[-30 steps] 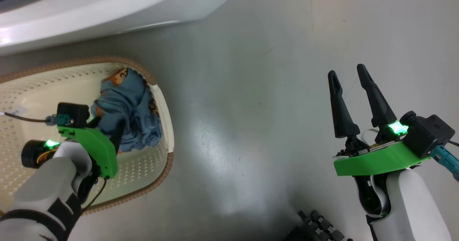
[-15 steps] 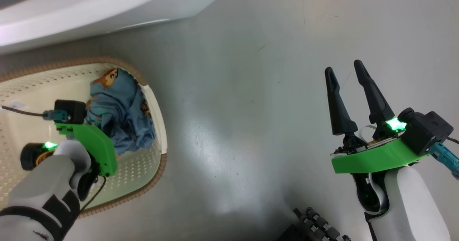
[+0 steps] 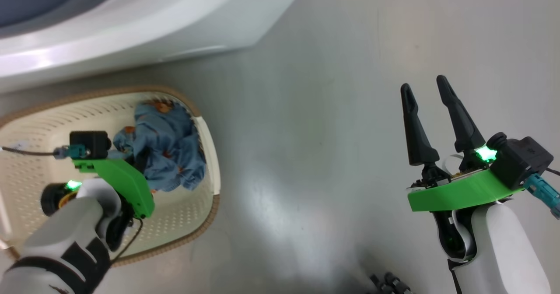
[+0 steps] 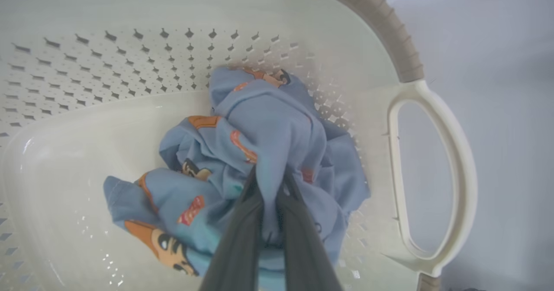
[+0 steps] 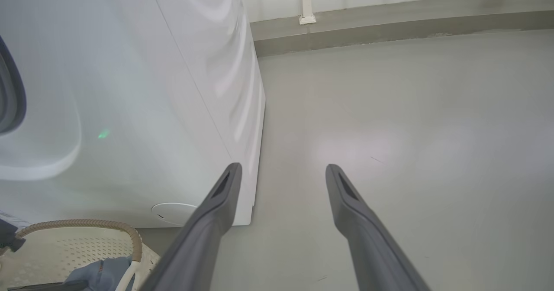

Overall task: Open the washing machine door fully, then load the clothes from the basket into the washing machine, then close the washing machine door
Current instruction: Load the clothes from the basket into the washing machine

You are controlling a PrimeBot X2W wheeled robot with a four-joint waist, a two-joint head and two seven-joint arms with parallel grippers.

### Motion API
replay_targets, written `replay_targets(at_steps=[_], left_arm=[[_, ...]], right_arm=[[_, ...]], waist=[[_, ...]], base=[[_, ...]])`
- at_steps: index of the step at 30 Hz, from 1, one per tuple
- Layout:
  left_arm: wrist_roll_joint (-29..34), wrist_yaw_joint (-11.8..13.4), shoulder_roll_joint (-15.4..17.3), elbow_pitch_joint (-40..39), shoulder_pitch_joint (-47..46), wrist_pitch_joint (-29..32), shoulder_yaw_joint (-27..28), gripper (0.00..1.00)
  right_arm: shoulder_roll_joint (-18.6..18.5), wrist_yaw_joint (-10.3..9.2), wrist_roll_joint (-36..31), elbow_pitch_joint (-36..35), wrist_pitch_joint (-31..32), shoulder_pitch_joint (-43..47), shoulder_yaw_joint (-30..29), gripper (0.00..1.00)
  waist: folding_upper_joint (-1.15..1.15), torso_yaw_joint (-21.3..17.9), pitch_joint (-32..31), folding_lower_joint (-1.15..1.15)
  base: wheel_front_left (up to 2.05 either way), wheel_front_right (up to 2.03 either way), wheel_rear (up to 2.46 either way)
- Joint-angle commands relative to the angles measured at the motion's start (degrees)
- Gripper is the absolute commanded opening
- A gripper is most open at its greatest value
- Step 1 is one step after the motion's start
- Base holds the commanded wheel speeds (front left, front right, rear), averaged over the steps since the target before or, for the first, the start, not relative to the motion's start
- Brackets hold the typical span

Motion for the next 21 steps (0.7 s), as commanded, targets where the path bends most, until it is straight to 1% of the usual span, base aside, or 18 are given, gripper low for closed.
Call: replay_targets(at_steps=[1, 5, 6, 12, 16, 21], left_arm=[[-1.49, -0.09, 0.93, -0.47, 2.25, -1.54, 0.89, 0.0], [-3.78, -0.09, 0.15, -0.69, 4.14, -3.2, 1.33, 0.0], [-3.78, -0.09, 0.15, -0.69, 4.14, -3.2, 1.33, 0.0], [-4.41, -0.09, -0.3, -1.57, 6.57, -4.4, 2.19, 0.0], [-1.71, -0.09, -0.03, -3.22, 7.67, -4.48, 6.94, 0.0], [4.66, -0.09, 0.15, -5.9, 11.45, -4.5, 15.41, 0.0]], right_arm=[[0.06, 0.09, -1.03, -0.62, -0.27, 2.04, 1.06, 1.0], [0.06, 0.09, -2.24, 0.44, -0.27, 3.23, 0.98, 1.0], [0.06, 0.09, -2.24, 0.44, -0.27, 3.23, 0.98, 1.0], [-0.81, 0.09, -3.05, 1.87, -0.27, 5.39, 0.88, 1.0], [-1.63, 0.09, -3.01, 2.39, -0.27, 7.07, 0.74, 1.0], [-2.41, 0.09, -2.98, 2.95, -0.27, 9.58, 0.5, 1.0]], waist=[[0.0, 2.39, -4.01, 0.0], [0.0, 4.19, -7.88, 0.0], [0.0, 4.19, -7.88, 0.0], [0.0, 6.59, -13.61, 0.0], [0.0, 7.96, -17.02, 0.0], [0.0, 9.15, -21.28, 0.0]], base=[[0.0, 0.0, 0.0], [0.0, 0.0, 0.0], [0.0, 0.0, 0.0], [0.0, 0.0, 0.0], [0.0, 0.0, 0.0], [0.0, 0.0, 0.0]])
